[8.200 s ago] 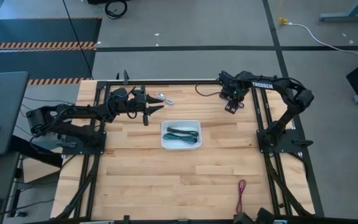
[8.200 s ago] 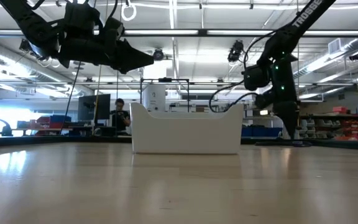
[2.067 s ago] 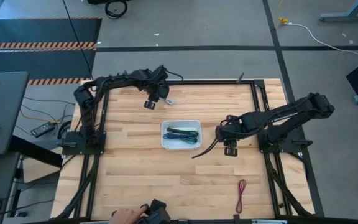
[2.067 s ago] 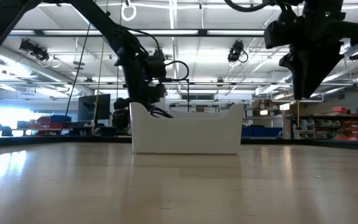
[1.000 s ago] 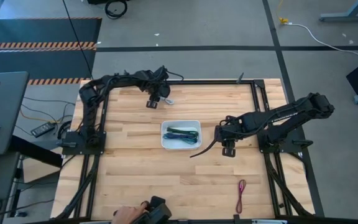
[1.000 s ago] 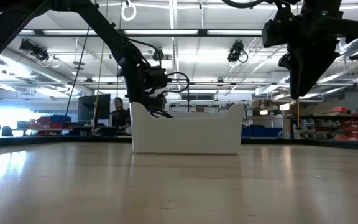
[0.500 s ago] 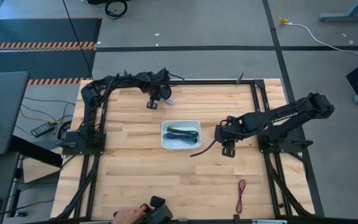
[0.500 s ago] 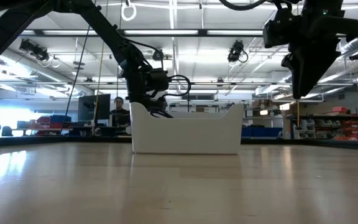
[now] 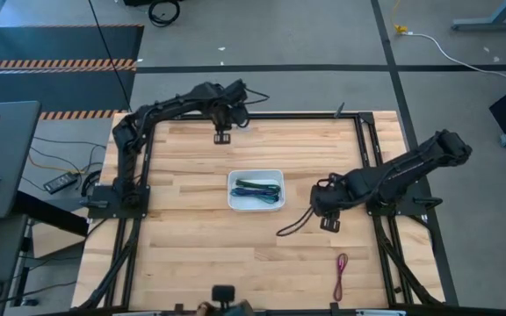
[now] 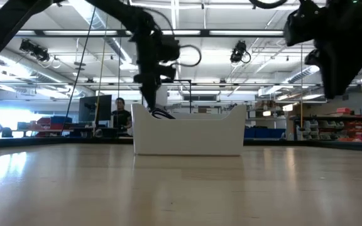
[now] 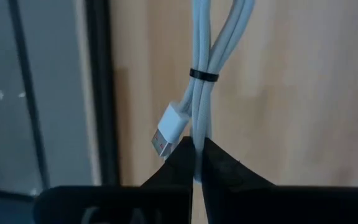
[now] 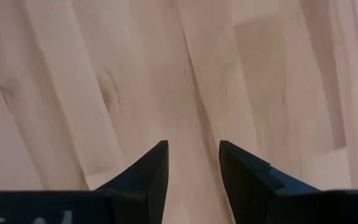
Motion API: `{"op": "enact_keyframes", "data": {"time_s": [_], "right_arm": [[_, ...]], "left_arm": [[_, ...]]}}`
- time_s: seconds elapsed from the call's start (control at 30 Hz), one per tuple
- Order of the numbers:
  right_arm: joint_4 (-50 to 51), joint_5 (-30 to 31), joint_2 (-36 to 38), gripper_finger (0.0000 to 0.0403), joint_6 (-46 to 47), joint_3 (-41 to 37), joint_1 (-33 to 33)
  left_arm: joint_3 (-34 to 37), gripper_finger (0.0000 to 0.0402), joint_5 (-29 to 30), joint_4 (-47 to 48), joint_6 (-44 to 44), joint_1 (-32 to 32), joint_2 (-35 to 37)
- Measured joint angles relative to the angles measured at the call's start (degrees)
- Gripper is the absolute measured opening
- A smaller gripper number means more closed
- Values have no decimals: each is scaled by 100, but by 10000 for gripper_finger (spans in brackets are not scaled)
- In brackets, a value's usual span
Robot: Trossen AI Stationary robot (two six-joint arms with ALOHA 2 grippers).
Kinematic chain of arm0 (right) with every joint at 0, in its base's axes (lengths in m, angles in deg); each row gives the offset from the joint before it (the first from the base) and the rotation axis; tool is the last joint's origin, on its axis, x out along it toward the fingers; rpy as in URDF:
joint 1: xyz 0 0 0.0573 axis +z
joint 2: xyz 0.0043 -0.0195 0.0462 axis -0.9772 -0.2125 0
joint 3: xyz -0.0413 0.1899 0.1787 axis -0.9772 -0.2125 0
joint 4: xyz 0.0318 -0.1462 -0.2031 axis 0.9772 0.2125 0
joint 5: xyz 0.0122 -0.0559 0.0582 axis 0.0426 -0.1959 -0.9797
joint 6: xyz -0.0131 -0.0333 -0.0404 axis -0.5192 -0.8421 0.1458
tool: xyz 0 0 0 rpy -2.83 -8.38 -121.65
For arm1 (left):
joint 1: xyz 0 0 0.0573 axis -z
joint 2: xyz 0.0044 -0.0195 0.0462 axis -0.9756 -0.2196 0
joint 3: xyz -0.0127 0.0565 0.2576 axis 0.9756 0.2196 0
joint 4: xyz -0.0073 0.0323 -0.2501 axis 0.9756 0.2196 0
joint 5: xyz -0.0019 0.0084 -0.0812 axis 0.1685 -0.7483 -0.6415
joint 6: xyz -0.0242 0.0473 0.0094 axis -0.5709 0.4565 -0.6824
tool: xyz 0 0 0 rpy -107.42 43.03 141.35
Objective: Pick and place USB-C Cables
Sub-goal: Put the white charger cable into the white bin
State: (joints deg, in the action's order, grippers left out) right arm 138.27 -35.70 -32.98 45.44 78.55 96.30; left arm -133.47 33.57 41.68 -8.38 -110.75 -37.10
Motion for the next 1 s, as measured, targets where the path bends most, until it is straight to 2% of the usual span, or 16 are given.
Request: {"op": "enact_keyframes", "data": {"time_s": [0.13,0.3,0.63,0.77,0.87,1.0], "right_arm": [[355,13,-1,148,434,0,354],[631,22,1,148,941,0,859],[637,231,1,148,1793,0,1619],[634,230,1,148,1998,0,1730],[592,134,1,148,2163,0,1776],[471,23,1,148,2455,0,1912]], "left_arm": [[-339,13,-110,488,-265,632,36],[-342,13,-236,865,-939,1578,54],[-339,12,-161,667,-2798,3081,34],[-320,12,22,497,-3121,3160,17],[-320,15,-250,365,-3363,3011,17],[-320,52,-360,263,-3811,2867,17]]}}
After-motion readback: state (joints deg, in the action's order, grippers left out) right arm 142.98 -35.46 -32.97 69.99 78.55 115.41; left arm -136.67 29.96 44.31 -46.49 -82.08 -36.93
